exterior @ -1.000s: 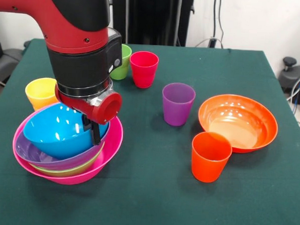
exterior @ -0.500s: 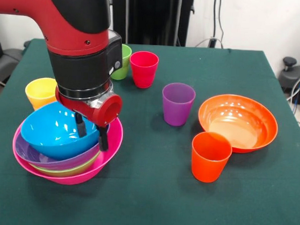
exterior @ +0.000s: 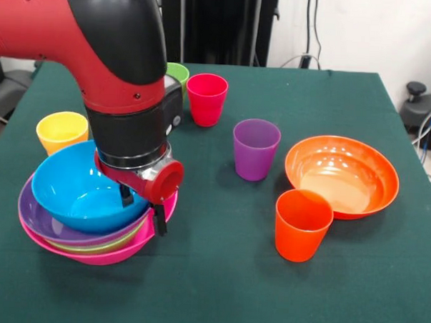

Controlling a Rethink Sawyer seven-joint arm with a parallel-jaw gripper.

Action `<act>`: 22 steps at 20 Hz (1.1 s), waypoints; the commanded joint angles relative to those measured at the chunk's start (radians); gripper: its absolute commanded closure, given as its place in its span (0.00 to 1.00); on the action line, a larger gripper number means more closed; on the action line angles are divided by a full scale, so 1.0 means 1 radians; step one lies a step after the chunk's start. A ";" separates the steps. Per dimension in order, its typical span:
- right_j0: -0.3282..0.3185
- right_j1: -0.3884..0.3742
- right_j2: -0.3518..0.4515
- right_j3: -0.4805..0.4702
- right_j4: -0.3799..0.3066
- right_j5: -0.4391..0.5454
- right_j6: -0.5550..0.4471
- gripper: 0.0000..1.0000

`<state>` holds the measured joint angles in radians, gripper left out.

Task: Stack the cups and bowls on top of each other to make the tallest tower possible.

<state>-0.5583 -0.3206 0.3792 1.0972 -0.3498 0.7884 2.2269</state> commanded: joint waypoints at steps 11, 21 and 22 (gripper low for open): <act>0.008 -0.066 -0.027 0.171 -0.024 -0.011 -0.051 0.00; 0.005 -0.168 -0.032 0.186 -0.006 0.102 -0.078 0.00; 0.007 -0.173 -0.030 0.177 -0.006 0.114 -0.085 0.00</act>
<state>-0.5574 -0.4451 0.3696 1.2271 -0.3502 0.7963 2.2269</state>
